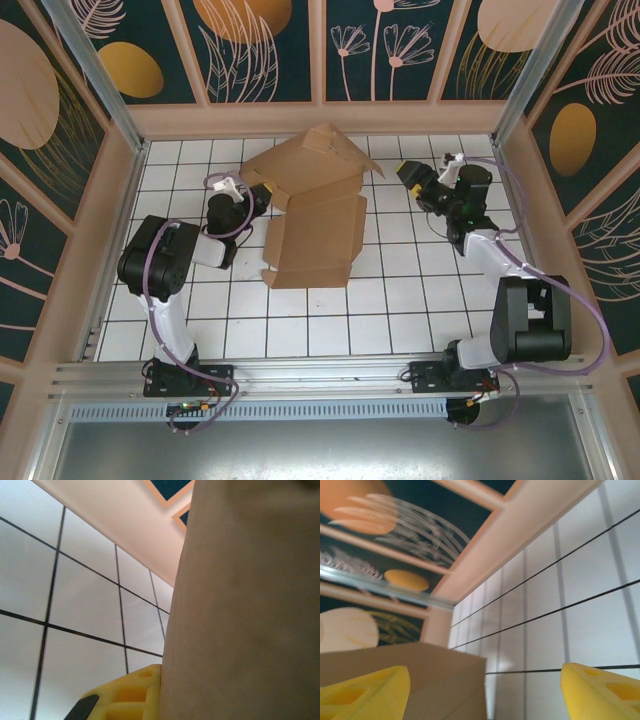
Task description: Fold the paper box
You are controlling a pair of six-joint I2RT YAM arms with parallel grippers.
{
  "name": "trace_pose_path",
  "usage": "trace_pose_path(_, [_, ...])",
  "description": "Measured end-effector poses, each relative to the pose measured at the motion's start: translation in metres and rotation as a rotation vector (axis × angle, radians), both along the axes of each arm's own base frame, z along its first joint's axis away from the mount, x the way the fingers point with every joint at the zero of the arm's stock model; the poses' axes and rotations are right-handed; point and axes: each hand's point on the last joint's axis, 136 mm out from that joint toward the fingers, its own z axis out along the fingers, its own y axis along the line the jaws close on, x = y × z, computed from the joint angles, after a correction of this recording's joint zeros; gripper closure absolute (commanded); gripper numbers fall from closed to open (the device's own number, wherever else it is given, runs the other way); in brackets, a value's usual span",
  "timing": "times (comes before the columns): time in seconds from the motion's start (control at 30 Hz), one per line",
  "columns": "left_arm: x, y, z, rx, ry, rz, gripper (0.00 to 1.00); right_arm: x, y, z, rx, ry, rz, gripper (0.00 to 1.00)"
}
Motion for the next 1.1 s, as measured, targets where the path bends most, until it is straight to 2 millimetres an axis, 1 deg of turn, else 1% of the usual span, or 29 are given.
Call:
trace_pose_path(0.07, [0.0,-0.002,0.002,-0.02,-0.001,-0.007,1.0,-0.006,0.022,0.009,0.033,-0.024,0.067,0.22])
trace_pose_path(0.23, [0.001,-0.003,0.006,-0.051,-0.014,-0.013,1.0,-0.018,0.061,0.022,0.115,-0.044,0.17,0.25])
trace_pose_path(0.37, [0.002,-0.004,0.002,-0.059,-0.006,-0.018,1.0,-0.023,0.082,0.025,0.17,-0.034,0.223,0.29])
trace_pose_path(0.43, [0.001,-0.005,0.0,-0.064,0.0,-0.02,1.0,-0.025,0.088,0.024,0.189,-0.023,0.239,0.31])
trace_pose_path(0.57, [0.002,-0.005,-0.003,-0.066,0.007,-0.019,1.0,-0.025,0.094,0.025,0.217,-0.01,0.254,0.35])
trace_pose_path(0.73, [0.002,-0.005,-0.001,-0.081,0.004,-0.017,1.0,-0.027,0.095,0.027,0.232,-0.002,0.26,0.33])
trace_pose_path(0.9, [0.003,-0.004,-0.001,-0.098,0.007,-0.012,1.0,-0.04,0.089,0.025,0.228,0.0,0.249,0.31])
trace_pose_path(1.1, [0.004,-0.003,-0.001,-0.11,0.007,-0.002,1.0,-0.048,0.087,0.029,0.231,-0.016,0.247,0.34])
